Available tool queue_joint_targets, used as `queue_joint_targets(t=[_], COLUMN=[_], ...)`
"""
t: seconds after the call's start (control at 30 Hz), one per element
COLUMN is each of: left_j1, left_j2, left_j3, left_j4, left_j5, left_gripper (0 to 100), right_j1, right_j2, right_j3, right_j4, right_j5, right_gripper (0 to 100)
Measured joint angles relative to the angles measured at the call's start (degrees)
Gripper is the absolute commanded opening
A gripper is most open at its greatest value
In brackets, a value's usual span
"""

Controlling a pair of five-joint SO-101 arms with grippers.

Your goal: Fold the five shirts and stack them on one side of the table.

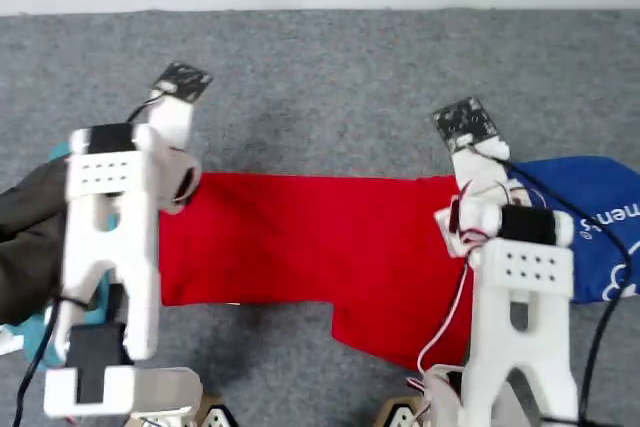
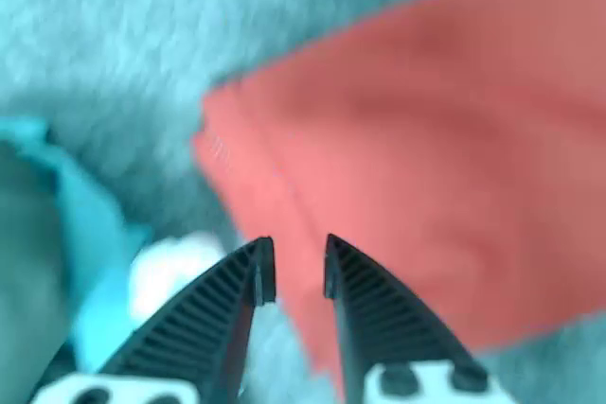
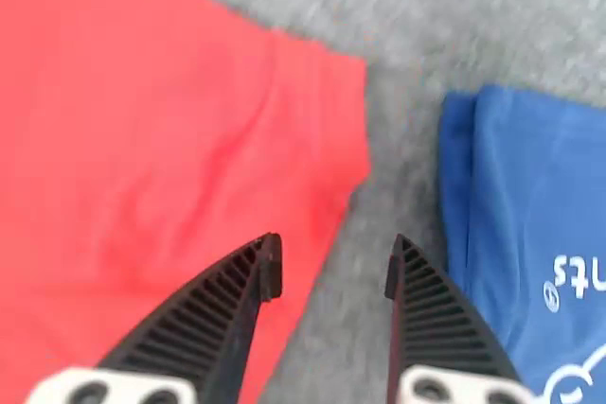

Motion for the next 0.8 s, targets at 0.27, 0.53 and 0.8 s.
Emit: queue_joint_targets(t=[0.27, 0.53, 0.8], left_j1=[0.3, -1.7, -1.7], left_j2=[13.6, 21.8, 23.7], left_j3=[-0.8, -7.2, -9.0], left_j4=[-4.6, -7.2, -7.2], left_j5=[3.2, 3.2, 3.2], left_gripper=[9, 9, 9], right_j1=[0.0, 0.0, 0.4], right_j2=[11.5, 22.9, 35.9], right_j3=[0.0, 0.0, 0.0], right_j4=[-15.6, -26.9, -37.4], right_j5=[-1.8, -1.8, -1.8], right_gripper=[19.3, 19.2, 19.1])
